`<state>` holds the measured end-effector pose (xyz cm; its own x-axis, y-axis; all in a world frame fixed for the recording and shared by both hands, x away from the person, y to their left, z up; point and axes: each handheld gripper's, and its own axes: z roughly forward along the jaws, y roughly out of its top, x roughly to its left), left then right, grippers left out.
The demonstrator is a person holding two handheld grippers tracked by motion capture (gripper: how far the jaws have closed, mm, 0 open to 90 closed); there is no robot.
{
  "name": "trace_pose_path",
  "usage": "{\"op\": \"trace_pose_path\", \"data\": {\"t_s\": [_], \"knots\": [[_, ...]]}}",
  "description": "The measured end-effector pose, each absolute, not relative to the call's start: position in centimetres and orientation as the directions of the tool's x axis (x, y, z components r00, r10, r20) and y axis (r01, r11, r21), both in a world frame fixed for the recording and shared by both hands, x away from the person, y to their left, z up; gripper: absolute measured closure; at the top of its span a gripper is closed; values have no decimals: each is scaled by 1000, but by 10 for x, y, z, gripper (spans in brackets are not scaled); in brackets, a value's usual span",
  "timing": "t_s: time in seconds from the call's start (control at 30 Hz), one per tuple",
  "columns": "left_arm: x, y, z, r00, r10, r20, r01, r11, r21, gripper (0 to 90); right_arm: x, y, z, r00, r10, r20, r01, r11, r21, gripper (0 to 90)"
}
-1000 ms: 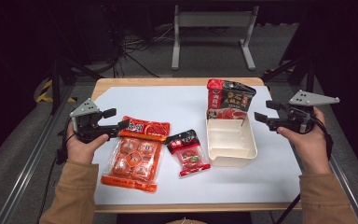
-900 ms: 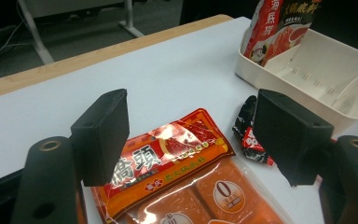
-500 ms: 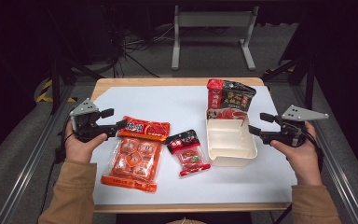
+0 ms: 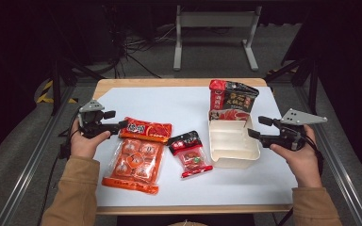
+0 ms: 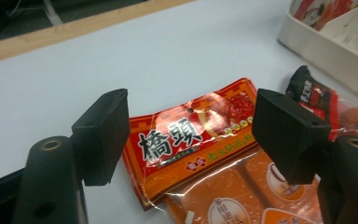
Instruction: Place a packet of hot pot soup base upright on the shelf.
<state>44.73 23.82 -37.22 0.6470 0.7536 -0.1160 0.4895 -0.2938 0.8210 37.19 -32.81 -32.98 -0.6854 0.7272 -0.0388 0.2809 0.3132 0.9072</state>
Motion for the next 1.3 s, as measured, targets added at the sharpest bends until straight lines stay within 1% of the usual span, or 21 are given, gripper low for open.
{"op": "trace_pose_path", "data": {"t_s": [0.2,0.3,0.37,0.43,0.53,0.73,0.83,0.97,1.03,1.3], "knots": [[463,241,-389,635,759,-143,524,-287,802,291,372,-325,-332,-690,723,-39,288,323,901,345],[470,241,-394,640,754,-147,519,-284,806,294,373,-324,-334,-694,719,-36,290,325,900,344],[478,241,-400,641,749,-166,531,-277,801,295,373,-323,-335,-694,719,-33,295,325,899,343],[483,240,-404,637,755,-155,540,-294,788,296,374,-323,-336,-695,718,-33,296,327,897,343],[489,240,-410,631,756,-172,558,-288,779,301,374,-322,-337,-697,717,-29,300,328,896,342],[497,240,-421,614,769,-178,585,-293,756,306,374,-323,-338,-696,718,-23,305,325,895,337],[500,240,-426,596,776,-208,616,-276,738,306,374,-323,-339,-696,718,-22,306,325,895,337],[504,241,-431,594,775,-217,629,-280,725,305,375,-322,-340,-697,717,-23,307,327,894,334],[506,240,-434,592,767,-248,642,-263,720,305,375,-322,-340,-697,717,-22,309,327,893,331],[509,238,-439,594,766,-246,659,-287,695,299,376,-321,-341,-698,716,-19,313,329,891,326]]}}
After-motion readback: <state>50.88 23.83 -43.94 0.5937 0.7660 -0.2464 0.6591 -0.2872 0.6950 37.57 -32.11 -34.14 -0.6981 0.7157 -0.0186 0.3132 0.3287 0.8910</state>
